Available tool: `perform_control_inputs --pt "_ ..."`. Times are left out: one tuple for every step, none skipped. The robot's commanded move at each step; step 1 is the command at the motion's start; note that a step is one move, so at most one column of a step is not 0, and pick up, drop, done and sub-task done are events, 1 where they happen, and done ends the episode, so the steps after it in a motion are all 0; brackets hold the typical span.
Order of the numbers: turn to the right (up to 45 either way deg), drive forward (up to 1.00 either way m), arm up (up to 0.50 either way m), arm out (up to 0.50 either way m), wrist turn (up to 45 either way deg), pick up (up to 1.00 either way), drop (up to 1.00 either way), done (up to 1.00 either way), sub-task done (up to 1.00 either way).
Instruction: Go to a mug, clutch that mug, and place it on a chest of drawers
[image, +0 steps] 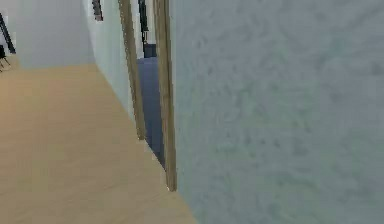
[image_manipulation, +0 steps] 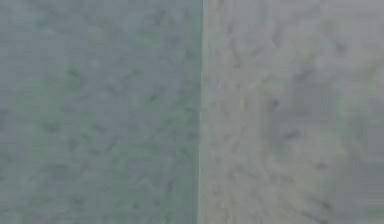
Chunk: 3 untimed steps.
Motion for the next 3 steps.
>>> perform_control_inputs --pt "-30.0 0.00 0.00 0.00 0.0 0.00 0.00 0.00 0.00" --pt "0.0 0.15 0.00 0.00 0.0 0.00 0.00 0.00 0.00" --pt "-15.0 0.00 0.00 0.00 0.0 0.00 0.00 0.00 0.00"
